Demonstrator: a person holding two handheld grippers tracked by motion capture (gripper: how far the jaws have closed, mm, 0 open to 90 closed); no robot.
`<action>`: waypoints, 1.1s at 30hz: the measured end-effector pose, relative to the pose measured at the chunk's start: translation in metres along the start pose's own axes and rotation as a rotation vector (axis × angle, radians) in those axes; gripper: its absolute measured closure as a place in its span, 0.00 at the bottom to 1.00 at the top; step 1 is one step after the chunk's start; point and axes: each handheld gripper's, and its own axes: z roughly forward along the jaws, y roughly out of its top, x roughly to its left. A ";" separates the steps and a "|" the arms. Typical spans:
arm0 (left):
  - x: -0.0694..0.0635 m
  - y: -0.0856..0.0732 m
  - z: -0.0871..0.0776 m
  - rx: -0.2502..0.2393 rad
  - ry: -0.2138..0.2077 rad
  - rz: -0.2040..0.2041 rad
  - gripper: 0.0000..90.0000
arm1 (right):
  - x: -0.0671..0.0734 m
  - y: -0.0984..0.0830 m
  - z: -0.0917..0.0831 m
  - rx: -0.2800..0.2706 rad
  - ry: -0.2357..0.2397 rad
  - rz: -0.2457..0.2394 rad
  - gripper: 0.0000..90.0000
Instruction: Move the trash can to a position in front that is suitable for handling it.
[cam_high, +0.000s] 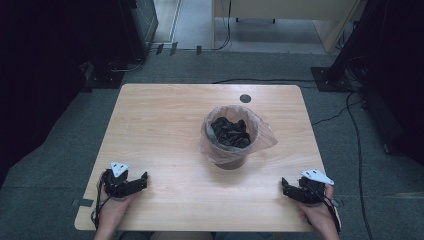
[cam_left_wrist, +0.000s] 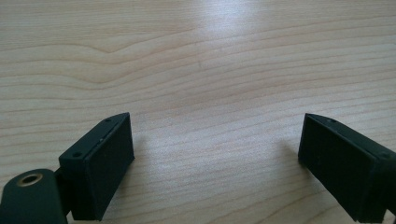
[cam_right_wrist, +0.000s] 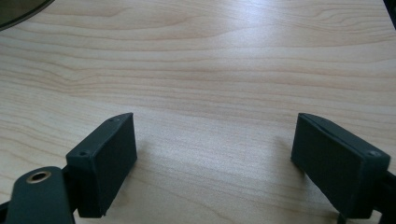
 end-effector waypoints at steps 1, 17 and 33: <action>0.000 0.000 0.000 0.000 0.000 0.000 0.11 | 0.000 0.000 0.000 0.000 0.000 0.000 0.16; 0.000 0.000 0.000 0.000 0.000 0.000 0.11 | 0.008 0.041 -0.010 -0.259 -0.099 0.004 0.60; 0.000 -0.001 -0.001 -0.001 -0.005 0.003 0.11 | 0.032 0.141 0.020 -0.250 0.046 0.067 0.75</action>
